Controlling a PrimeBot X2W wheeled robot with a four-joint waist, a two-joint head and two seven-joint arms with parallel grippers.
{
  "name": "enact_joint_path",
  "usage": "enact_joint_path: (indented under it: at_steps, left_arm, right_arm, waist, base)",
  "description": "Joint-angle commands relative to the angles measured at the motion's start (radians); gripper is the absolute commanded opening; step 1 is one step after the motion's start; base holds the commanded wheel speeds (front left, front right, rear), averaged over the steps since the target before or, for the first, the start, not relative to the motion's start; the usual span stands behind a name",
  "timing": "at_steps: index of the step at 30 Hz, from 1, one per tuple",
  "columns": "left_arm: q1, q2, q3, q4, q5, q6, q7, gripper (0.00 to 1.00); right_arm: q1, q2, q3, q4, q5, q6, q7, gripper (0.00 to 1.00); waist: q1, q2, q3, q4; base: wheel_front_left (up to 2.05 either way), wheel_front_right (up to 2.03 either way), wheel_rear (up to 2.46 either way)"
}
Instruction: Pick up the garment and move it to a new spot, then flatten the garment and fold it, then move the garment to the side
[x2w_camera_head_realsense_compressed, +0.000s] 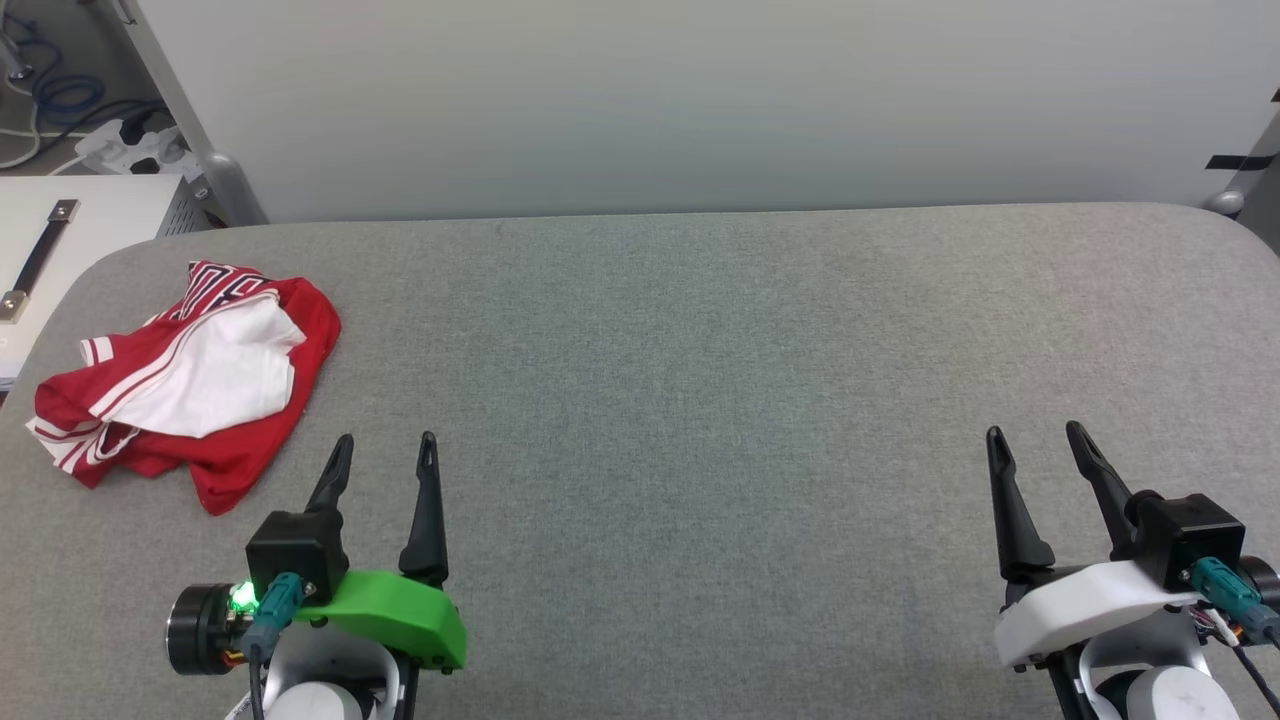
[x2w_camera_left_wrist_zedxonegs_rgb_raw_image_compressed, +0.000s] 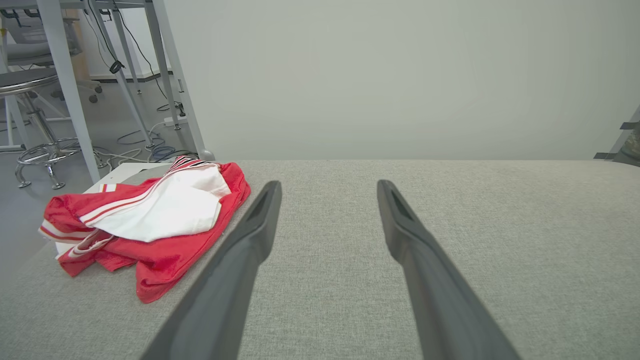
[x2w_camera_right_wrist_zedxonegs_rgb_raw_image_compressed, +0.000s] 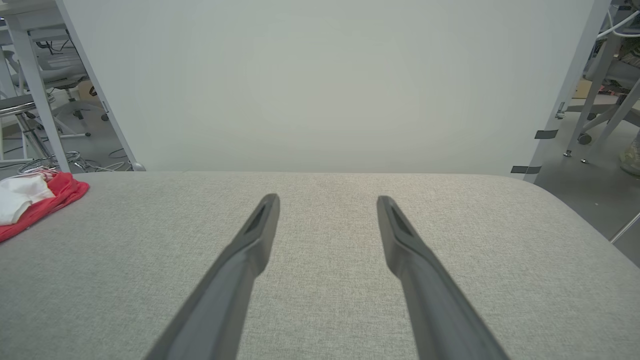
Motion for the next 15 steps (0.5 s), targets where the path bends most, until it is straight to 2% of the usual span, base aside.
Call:
enact_joint_path:
  at_steps: [1, 15]
  left_arm:
    - [0.009, -0.003, 0.001, -0.005, -0.011, -0.005, -0.011, 1.00]
    - [0.013, -0.003, -0.018, 0.022, -0.034, -0.012, -0.040, 1.00]
  right_arm:
    - [0.001, 0.001, -0.002, -0.007, 0.009, 0.000, -0.011, 1.00]
    - [0.006, 0.001, -0.010, 0.009, 0.015, -0.001, -0.039, 1.00]
  waist:
    - [0.0000, 0.0000, 0.001, 0.001]
    - [0.0000, 0.0000, 0.007, 0.005]
  base:
    - [0.00, 0.00, 0.00]
    - [0.00, 0.00, 0.00]
